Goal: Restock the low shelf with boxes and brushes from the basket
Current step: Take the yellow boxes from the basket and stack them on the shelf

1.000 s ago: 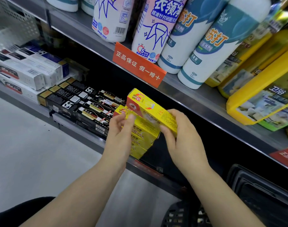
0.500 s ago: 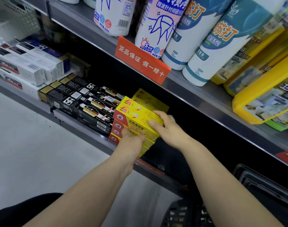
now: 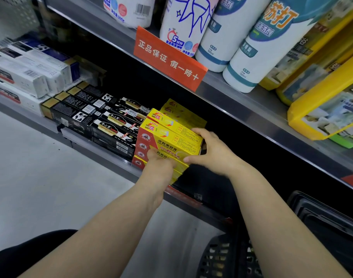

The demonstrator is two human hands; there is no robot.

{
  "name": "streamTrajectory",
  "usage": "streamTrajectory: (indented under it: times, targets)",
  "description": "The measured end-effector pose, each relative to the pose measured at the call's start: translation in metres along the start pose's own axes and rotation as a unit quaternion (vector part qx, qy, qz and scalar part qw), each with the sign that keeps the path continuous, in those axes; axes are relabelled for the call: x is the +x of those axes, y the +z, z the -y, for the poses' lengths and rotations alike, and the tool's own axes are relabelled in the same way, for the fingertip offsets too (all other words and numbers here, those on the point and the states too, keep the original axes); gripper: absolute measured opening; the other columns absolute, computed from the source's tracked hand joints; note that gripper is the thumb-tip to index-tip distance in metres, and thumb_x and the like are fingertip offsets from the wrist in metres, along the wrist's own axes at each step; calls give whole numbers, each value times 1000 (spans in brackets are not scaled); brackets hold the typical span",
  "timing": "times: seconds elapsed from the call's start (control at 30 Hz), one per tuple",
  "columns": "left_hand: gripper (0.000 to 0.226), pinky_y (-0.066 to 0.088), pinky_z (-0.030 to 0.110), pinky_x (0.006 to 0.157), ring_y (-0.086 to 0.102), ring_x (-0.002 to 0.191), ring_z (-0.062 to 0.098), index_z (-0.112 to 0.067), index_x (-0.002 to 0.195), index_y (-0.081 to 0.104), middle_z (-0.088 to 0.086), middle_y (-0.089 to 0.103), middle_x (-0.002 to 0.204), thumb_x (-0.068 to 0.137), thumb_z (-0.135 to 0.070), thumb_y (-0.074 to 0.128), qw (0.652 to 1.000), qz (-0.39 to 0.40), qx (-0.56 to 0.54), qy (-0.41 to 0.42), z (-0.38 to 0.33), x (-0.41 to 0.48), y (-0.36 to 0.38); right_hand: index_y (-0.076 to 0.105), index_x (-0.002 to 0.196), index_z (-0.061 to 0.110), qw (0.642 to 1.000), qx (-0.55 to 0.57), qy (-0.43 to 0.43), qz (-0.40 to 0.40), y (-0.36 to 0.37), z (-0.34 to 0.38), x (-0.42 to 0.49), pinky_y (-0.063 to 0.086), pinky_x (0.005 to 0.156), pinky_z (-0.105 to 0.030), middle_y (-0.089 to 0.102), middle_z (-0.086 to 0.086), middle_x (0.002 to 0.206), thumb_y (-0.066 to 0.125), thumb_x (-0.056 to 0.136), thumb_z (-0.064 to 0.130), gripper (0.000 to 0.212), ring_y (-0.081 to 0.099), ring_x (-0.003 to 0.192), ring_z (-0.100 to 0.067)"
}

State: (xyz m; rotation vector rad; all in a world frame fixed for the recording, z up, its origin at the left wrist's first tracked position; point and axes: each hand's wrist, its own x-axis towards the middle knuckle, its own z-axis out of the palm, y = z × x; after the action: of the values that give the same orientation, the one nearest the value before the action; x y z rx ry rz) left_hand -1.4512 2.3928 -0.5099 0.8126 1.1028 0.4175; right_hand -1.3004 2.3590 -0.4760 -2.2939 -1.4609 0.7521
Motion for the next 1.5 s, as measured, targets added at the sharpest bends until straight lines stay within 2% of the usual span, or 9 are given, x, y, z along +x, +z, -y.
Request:
streamTrajectory:
  times: [0.43,0.7,0.83,0.9,0.97,1.07,1.17,1.3,1.5]
  targets:
    - [75,38,44,108,41,132,28,-22,151,9,12,39,146,91,-6,52,1000,12,3,6,-1,-5,1,32,141,29,1000,-1,20,-23,3,2,-2,38,78,-22,34,6,116,81,69,33,87,46,94,-10]
    - [73,35,40,109,35,136,26,-24,151,14,5,34,151,91,-4,50,1000,19,17,4,-5,-10,-3,31,141,29,999,15,25,-23,5,4,-5,40,83,-23,36,1,124,81,69,33,88,46,99,-11]
    - [59,35,29,86,45,116,20,-24,145,32,4,46,131,92,-4,47,999,-5,31,38,-12,-20,-7,26,144,27,999,16,50,-11,-10,7,-16,48,82,-25,32,-5,140,82,68,33,94,54,105,-17]
    - [52,36,25,76,47,94,13,-23,140,38,2,46,120,92,-3,46,996,-16,45,75,-13,-26,-7,34,140,28,999,-2,44,-27,-24,7,-32,45,67,-17,36,-3,137,80,70,31,84,55,97,-13]
    - [41,36,20,63,49,91,12,-21,130,45,2,49,119,92,-5,47,986,-19,80,144,-13,-33,-4,45,129,32,999,-17,32,-40,-38,5,-57,47,67,-16,44,5,129,78,73,31,66,56,93,-8]
    - [28,40,16,70,52,90,9,-24,106,53,-8,56,98,87,-3,51,957,37,134,255,-14,-52,11,55,103,40,998,44,31,-39,-55,0,-103,53,79,-24,57,11,113,78,74,25,40,61,89,-5]
    - [28,44,11,74,56,81,5,-28,87,56,-7,60,87,85,-1,54,915,150,205,314,-11,-79,33,61,98,34,992,112,37,-46,-66,-8,-151,54,77,-23,63,7,103,77,74,15,34,63,80,-2]
    - [19,48,25,81,59,85,4,-30,87,59,-10,63,88,85,-12,57,828,251,330,378,3,-112,60,63,100,29,986,149,59,-55,-72,-27,-207,53,76,-20,66,5,100,75,77,12,31,64,77,-2]
    - [12,41,11,74,49,91,-6,-38,99,56,-23,56,95,92,-29,51,683,336,475,441,35,-162,104,62,100,33,978,154,128,-55,-82,-91,-275,54,80,-31,67,9,98,71,81,20,25,66,87,-8]
